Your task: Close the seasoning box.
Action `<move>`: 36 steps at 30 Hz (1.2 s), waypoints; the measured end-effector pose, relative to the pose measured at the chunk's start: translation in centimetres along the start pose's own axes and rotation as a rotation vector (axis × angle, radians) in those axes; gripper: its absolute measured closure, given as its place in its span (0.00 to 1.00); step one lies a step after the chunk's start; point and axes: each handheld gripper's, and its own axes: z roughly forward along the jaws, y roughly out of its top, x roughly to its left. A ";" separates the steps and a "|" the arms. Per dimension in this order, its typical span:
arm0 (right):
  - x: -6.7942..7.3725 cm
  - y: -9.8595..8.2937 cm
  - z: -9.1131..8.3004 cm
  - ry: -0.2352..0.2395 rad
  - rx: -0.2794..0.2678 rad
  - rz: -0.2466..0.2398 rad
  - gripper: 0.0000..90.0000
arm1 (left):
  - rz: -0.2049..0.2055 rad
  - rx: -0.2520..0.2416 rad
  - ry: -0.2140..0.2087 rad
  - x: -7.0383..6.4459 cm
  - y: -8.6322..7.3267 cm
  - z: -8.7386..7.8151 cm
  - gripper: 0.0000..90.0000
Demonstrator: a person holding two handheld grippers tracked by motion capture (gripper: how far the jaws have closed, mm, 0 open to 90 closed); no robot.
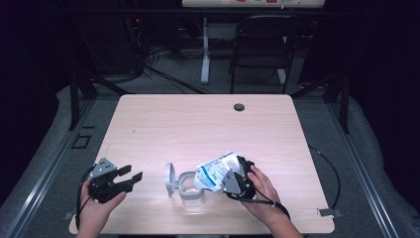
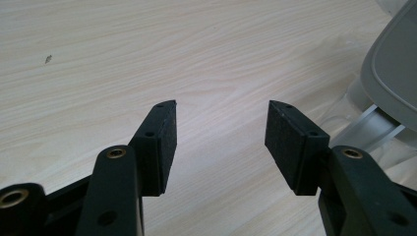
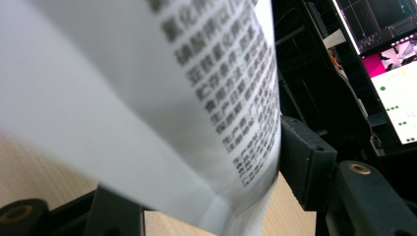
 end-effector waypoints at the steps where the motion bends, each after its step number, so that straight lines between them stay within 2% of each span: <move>1: 0.0 0.0 0.0 -0.001 0.006 -0.007 0.49 | -0.001 0.000 0.000 0.0 0.0 0.0 0.52; 8: -0.1 0.0 0.1 0.004 0.005 -0.019 0.49 | -0.001 -0.003 0.002 0.0 0.0 0.0 0.52; 14: -0.5 0.2 0.0 -0.005 0.024 -0.054 0.49 | -0.001 -0.003 0.002 0.0 0.0 0.0 0.52; 16: -0.5 0.2 0.1 -0.004 0.007 -0.048 0.49 | -0.001 -0.001 0.000 0.0 0.0 0.0 0.52; 24: -0.9 0.6 0.0 -0.005 0.026 -0.078 0.49 | -0.003 -0.005 0.001 0.0 0.0 0.0 0.52; 29: -0.9 0.6 0.2 -0.006 0.008 -0.069 0.49 | -0.001 -0.001 0.000 0.0 0.0 0.0 0.52; 36: -1.2 0.8 0.1 -0.005 0.038 -0.106 0.49 | -0.002 0.001 0.001 0.1 0.0 0.0 0.52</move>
